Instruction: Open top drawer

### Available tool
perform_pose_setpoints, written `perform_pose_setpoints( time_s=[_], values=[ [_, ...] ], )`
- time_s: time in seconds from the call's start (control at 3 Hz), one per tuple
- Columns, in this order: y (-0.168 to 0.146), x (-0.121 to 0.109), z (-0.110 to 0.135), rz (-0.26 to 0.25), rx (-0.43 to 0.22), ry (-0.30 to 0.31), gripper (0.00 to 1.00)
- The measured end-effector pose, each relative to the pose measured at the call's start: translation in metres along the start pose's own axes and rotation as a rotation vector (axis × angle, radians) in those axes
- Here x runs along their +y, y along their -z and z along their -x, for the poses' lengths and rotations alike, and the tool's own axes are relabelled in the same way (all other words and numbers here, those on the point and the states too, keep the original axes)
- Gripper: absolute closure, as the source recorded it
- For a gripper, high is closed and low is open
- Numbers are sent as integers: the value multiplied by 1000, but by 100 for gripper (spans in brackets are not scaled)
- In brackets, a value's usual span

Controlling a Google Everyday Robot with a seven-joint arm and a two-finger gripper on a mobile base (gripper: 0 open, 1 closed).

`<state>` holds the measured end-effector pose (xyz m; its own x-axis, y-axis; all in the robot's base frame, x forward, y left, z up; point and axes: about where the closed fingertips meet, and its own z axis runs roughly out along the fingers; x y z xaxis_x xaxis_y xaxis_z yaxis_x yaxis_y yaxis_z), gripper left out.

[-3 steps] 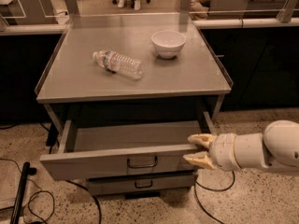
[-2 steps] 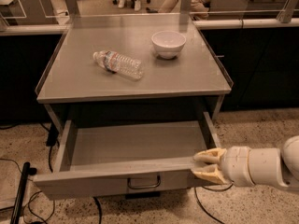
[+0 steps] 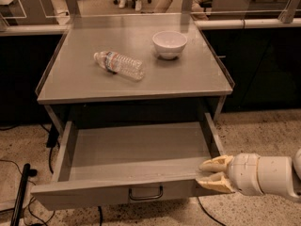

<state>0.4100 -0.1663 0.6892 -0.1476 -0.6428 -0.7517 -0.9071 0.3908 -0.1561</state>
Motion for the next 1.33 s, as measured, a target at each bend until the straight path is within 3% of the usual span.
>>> perform_pose_setpoints(
  time_s=[1.33],
  values=[
    [0, 0, 0, 0, 0, 0, 0]
  ],
)
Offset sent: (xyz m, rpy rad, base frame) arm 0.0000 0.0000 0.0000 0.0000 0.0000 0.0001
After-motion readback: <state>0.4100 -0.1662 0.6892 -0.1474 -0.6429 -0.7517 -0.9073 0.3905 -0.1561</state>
